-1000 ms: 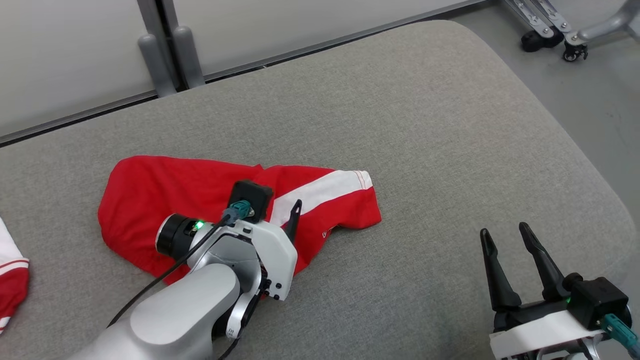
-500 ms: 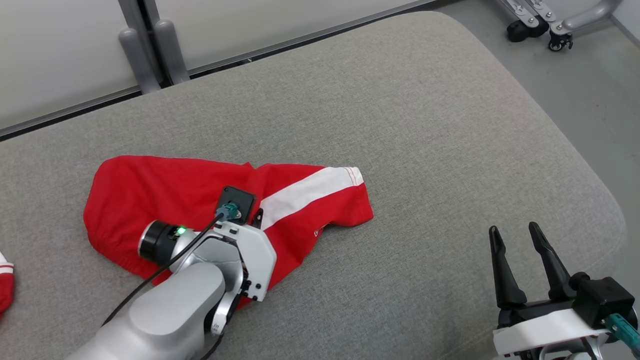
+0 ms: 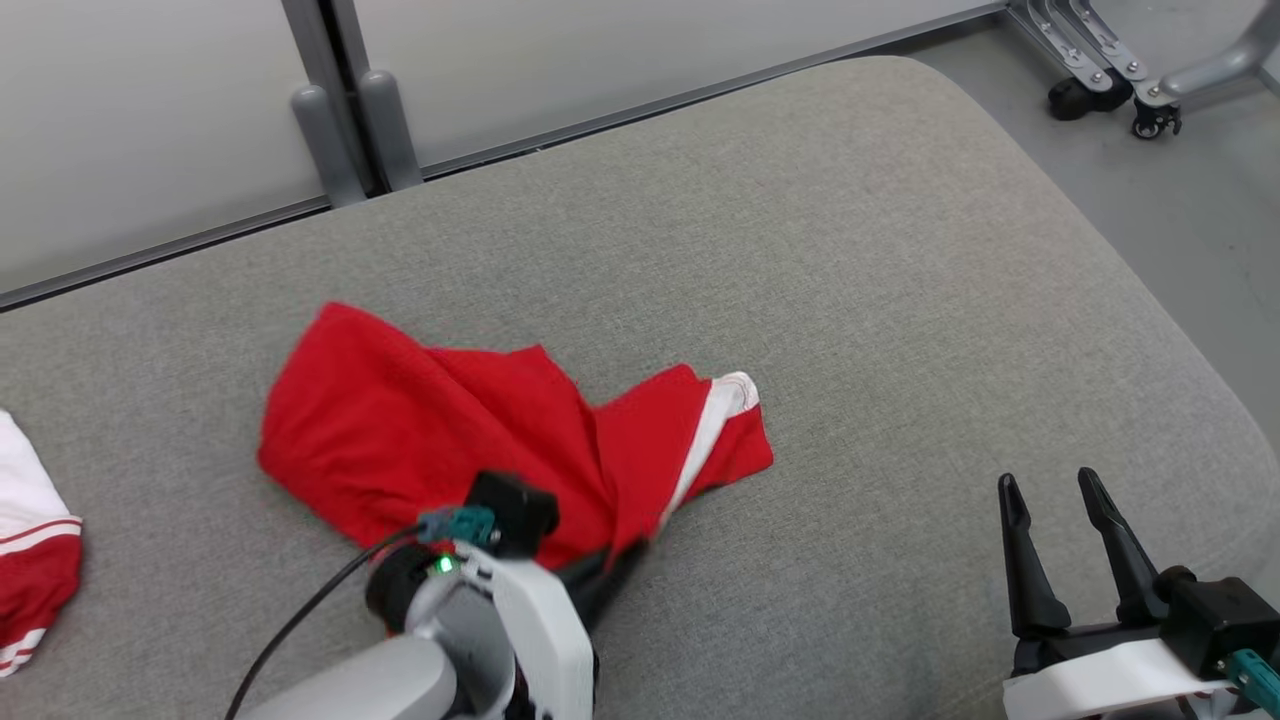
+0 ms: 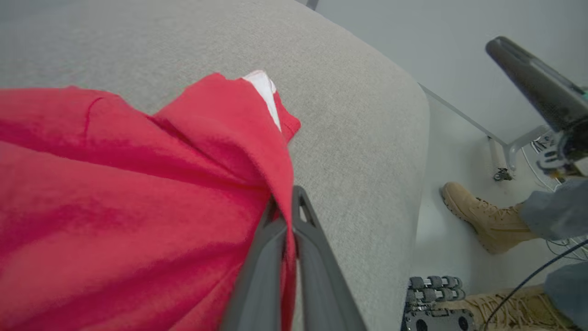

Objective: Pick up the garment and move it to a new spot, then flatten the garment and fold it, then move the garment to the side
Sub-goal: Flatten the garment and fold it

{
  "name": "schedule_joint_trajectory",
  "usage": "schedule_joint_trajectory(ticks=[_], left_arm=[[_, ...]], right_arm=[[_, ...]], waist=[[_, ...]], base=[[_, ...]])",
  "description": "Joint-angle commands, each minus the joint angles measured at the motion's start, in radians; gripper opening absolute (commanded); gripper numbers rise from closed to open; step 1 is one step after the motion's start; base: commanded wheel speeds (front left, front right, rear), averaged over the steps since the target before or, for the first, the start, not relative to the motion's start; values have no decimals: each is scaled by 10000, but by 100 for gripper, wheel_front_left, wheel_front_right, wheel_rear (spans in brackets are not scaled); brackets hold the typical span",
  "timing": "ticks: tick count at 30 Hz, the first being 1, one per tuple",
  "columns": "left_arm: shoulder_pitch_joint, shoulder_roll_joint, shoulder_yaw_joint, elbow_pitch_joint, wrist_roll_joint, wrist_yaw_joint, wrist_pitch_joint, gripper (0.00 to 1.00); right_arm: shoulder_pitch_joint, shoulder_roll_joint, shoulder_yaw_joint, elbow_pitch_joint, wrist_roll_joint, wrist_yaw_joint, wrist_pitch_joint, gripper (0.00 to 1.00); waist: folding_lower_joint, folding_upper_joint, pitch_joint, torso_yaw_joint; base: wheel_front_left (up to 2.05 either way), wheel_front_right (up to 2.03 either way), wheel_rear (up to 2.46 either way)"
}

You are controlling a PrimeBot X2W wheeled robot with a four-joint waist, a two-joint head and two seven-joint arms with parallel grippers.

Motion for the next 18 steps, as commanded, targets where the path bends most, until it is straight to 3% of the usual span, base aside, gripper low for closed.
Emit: schedule_joint_trajectory(ticks=[1, 3, 4, 5, 10, 13, 18], left_arm=[[384, 149, 7, -490, -422, -287, 99, 0], [729, 380, 22, -963, -905, -663, 206, 0], [930, 487, 72, -1063, -1250, -850, 235, 14], [1265, 405, 473, -972, -1963, -1108, -33, 100], [1064, 142, 818, 496, -1578, -756, -851, 100], [819, -390, 888, 1745, -1126, -475, -1504, 100], [518, -997, 965, 2809, -1158, -1017, -1895, 100]], right_arm=[[82, -81, -64, 6, -56, 2, -1, 100], [77, -119, -35, 32, -83, 2, -1, 100], [60, -135, -17, 39, -97, 2, -1, 100], [13, -164, 9, 44, -83, 2, -1, 100], [-103, -240, 158, 95, -77, 2, -1, 100], [-137, -272, 219, 136, -61, 2, -1, 100], [-122, -324, 295, 180, -38, 2, -1, 100]], waist=[[0, 0, -61, 103], [0, 0, -101, 162], [0, 0, -114, 195], [0, 0, -130, 273], [0, 0, -118, 350], [0, 0, -121, 373], [0, 0, -165, 346]], base=[[0, 0, 0], [0, 0, 0], [0, 0, 0], [0, 0, 0], [0, 0, 0], [0, 0, 0], [0, 0, 0]])
